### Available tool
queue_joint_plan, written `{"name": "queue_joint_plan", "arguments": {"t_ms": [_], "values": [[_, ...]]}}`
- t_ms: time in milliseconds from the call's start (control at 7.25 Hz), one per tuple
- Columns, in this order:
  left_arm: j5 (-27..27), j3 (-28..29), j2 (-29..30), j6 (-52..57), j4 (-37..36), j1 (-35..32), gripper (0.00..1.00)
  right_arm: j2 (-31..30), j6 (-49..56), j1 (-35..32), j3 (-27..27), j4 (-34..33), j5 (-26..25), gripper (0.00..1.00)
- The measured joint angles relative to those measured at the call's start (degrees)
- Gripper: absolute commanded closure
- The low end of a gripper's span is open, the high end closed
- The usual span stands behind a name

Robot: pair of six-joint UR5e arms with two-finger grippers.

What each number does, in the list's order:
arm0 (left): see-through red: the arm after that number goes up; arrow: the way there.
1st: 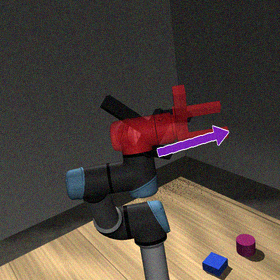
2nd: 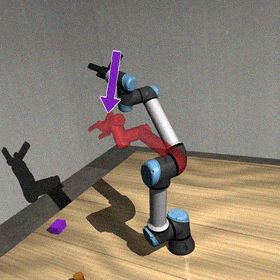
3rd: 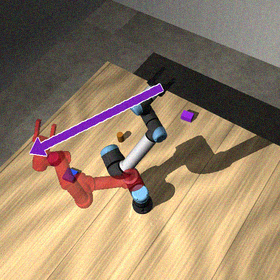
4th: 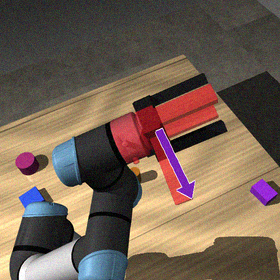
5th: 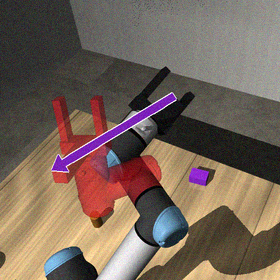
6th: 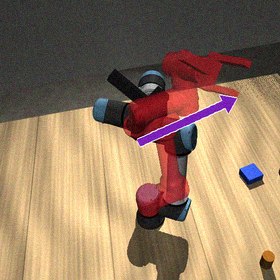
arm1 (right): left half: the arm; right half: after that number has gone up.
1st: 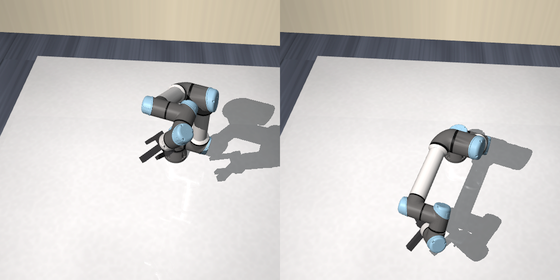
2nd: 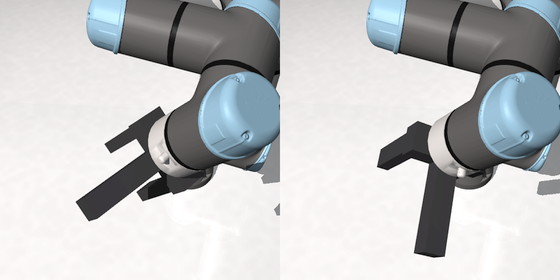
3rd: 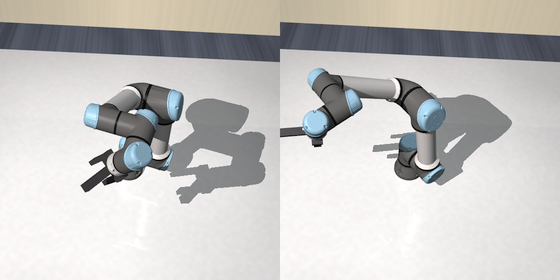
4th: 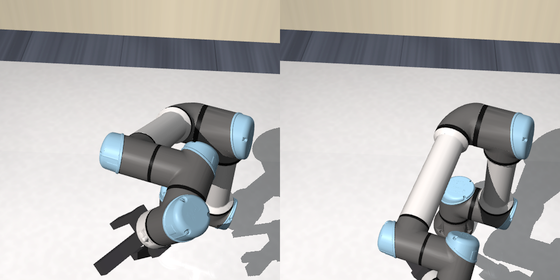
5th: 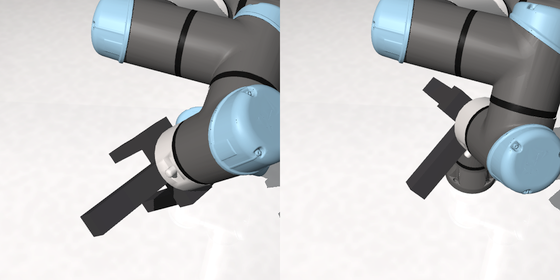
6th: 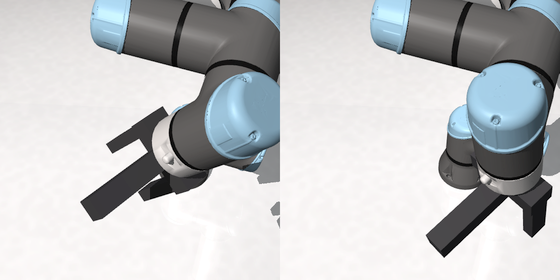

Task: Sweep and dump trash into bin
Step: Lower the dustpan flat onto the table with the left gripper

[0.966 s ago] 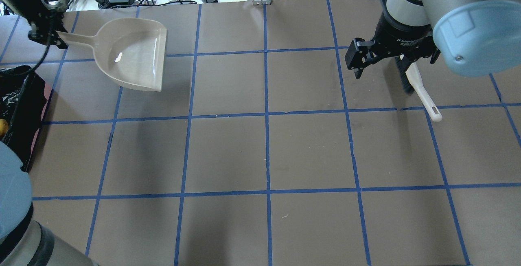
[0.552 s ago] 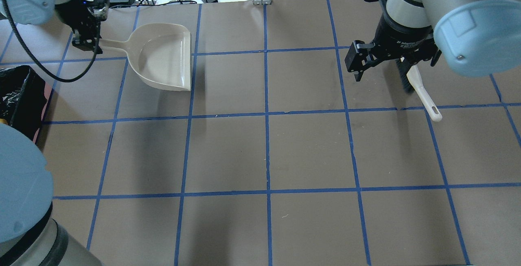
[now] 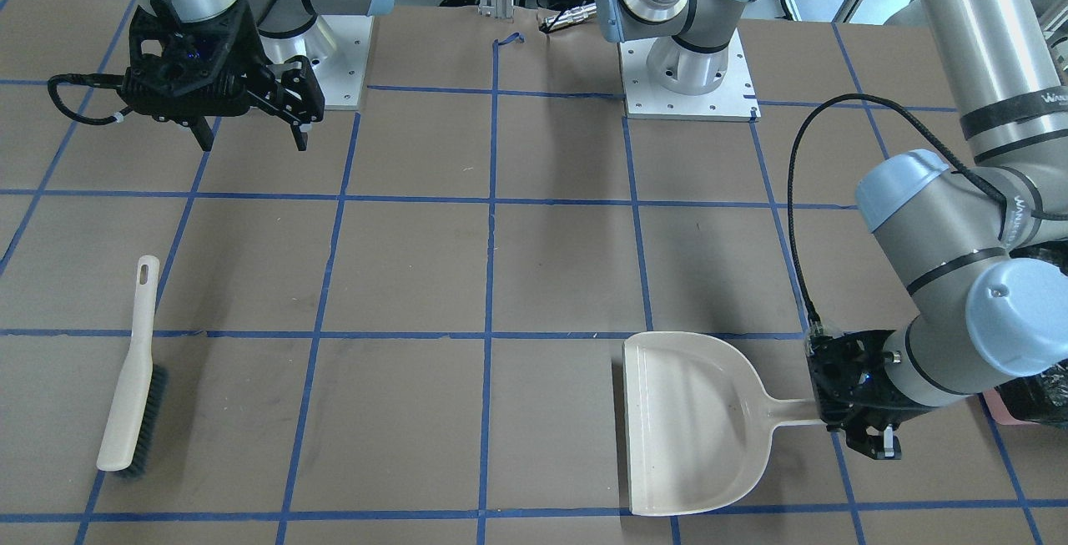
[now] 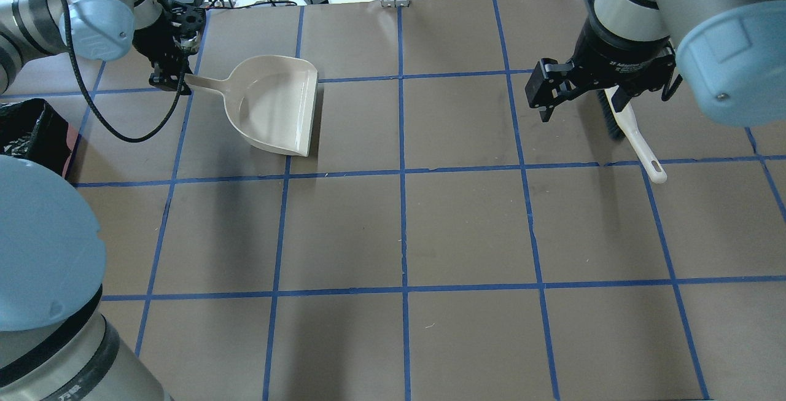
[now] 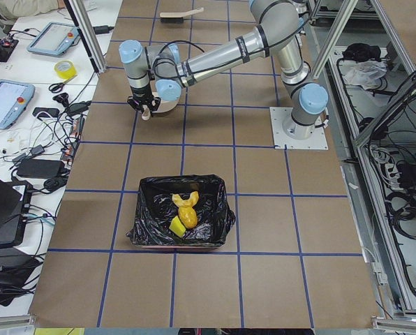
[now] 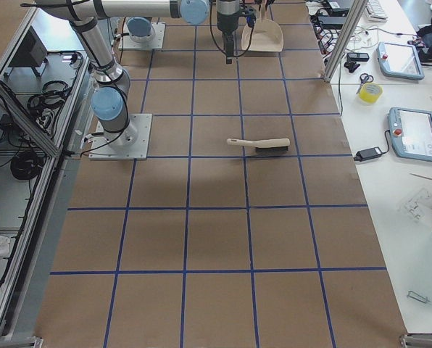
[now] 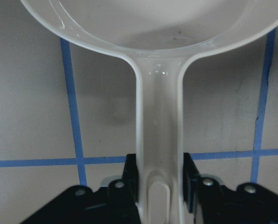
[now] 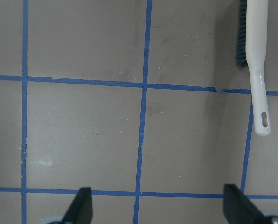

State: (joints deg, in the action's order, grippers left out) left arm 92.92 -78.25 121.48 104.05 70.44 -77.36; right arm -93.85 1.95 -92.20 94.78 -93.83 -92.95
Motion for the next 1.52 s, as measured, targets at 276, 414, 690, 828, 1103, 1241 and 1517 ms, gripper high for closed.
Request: {"name": "queue_joint_plan", "arguments": {"t_ms": [276,414,690,828,1103,1241,1517], "values": [[-0.55,-0.11,0.50,0.04,-0.09,0.01,1.00,0.05,0.46,0.01,0.04,0.15,-0.01,0.00],[-0.63,-0.22,0.66,0.12,-0.10,0.00,1.00,0.23,0.61,0.05,0.05,0.15,-0.03,0.00],[-0.88,-0.81,0.78,0.15,-0.22,-0.08,1.00,0.36,0.56,0.06,0.06,0.10,-0.04,0.00],[-0.94,-1.02,0.89,0.12,-0.67,-0.12,1.00,0.36,0.45,0.06,0.06,0.12,-0.06,0.00],[-1.06,-1.17,1.42,0.08,-1.44,-0.18,0.71,0.33,0.48,0.08,0.06,0.14,-0.14,0.00],[-1.68,-1.23,1.67,0.02,-1.86,-0.21,0.64,0.33,0.52,0.08,0.08,0.14,-0.26,0.00],[-3.60,-1.28,2.06,-0.34,-2.12,-0.24,0.59,0.33,0.62,0.09,0.13,0.14,-0.60,0.00]]}}
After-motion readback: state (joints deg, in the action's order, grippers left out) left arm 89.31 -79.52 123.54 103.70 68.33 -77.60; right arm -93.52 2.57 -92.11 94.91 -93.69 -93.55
